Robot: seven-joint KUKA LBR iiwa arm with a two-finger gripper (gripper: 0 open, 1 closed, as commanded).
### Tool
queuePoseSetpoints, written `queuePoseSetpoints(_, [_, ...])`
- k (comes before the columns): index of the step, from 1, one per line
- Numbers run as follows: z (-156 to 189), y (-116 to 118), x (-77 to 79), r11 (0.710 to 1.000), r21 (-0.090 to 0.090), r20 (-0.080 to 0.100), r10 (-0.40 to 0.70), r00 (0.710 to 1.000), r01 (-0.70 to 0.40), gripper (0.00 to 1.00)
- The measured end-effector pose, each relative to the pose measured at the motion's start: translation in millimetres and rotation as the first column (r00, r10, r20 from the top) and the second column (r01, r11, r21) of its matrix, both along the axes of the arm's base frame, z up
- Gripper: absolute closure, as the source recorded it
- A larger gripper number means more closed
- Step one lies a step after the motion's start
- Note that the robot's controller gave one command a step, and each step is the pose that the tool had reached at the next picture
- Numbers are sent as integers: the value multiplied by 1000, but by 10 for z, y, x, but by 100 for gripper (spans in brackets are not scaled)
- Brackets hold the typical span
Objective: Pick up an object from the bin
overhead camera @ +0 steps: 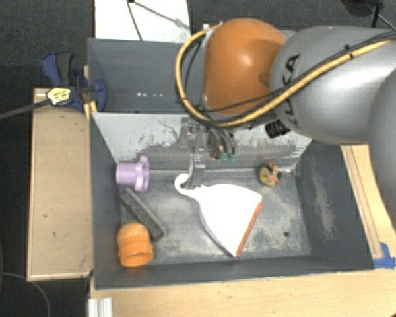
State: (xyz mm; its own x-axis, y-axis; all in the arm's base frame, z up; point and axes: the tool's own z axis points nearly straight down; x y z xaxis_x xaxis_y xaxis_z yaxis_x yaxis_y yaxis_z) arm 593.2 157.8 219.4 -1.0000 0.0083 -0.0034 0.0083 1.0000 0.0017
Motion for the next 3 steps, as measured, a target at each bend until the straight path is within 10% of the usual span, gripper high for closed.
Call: queuePoseSetpoints(3, [-800, -563, -240, 999, 0, -2, -41, 999, 41, 0])
